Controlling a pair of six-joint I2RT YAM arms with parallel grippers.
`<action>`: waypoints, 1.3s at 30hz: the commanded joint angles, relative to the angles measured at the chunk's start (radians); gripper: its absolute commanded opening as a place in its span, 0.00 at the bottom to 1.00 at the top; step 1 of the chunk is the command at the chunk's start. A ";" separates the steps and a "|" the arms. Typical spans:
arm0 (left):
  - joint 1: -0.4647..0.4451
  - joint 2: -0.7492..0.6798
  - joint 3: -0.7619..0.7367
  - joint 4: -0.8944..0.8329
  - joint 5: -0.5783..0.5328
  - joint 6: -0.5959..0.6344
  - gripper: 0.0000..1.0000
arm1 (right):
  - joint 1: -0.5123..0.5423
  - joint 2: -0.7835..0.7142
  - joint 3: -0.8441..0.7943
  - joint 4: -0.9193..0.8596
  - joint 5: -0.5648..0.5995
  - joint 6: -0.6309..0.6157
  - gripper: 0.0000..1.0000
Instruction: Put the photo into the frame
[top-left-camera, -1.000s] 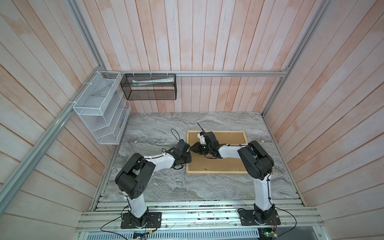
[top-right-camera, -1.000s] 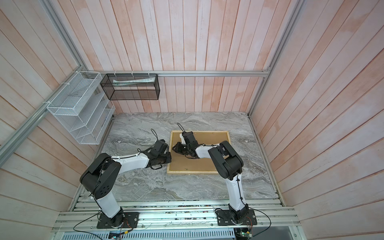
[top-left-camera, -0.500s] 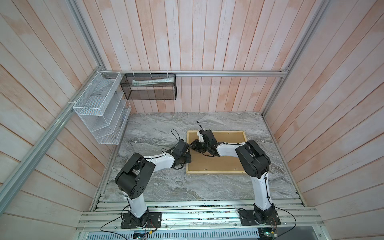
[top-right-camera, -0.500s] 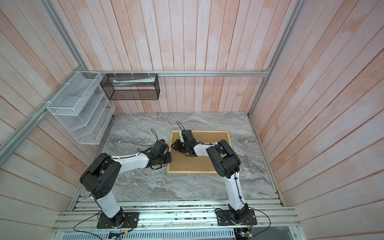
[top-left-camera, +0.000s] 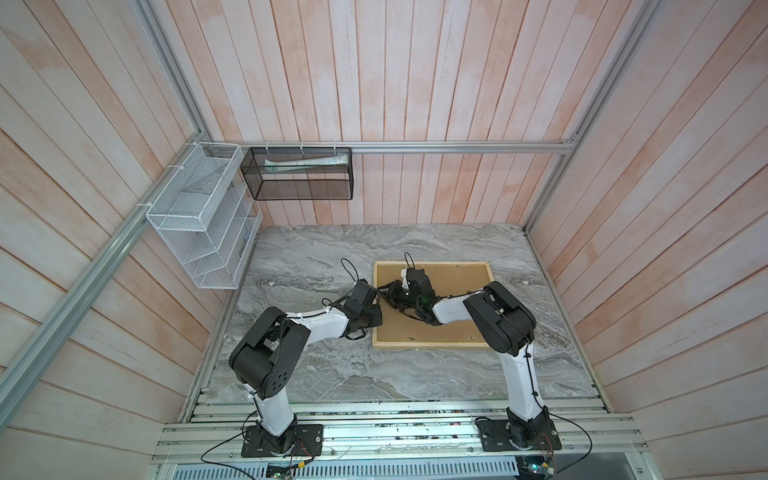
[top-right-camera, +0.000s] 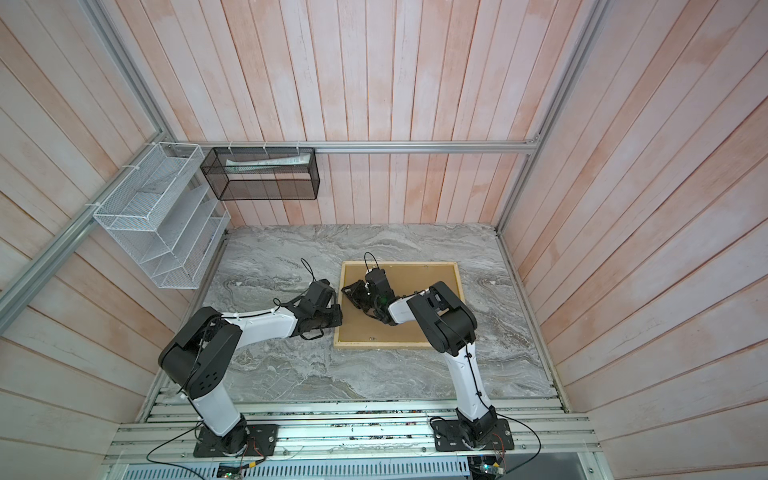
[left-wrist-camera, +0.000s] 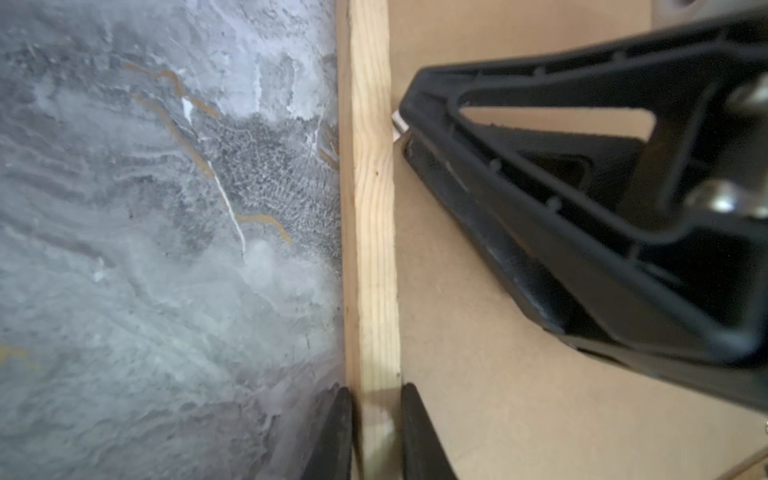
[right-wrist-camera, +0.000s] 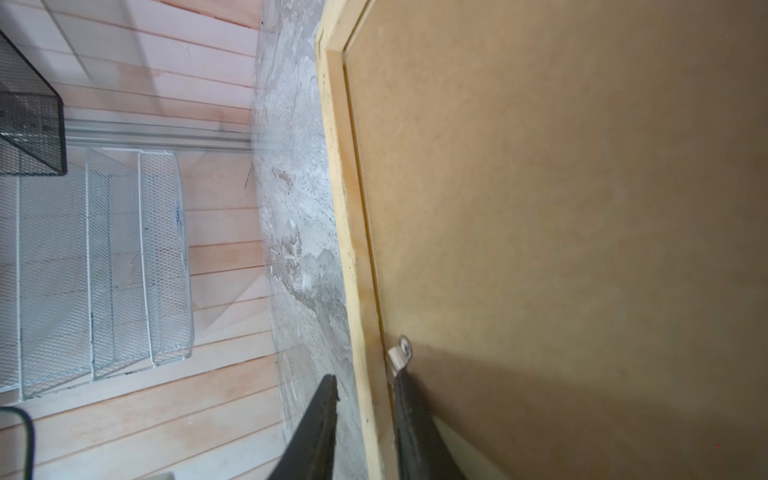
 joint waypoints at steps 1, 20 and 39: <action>-0.005 0.033 -0.038 0.016 0.091 0.008 0.10 | 0.011 0.032 -0.045 -0.073 0.053 0.118 0.28; -0.033 0.014 -0.061 0.090 0.203 0.047 0.10 | 0.045 0.120 0.013 -0.090 0.126 0.285 0.27; 0.070 -0.040 -0.102 0.029 0.097 0.007 0.09 | -0.006 -0.348 -0.173 -0.216 0.201 -0.259 0.26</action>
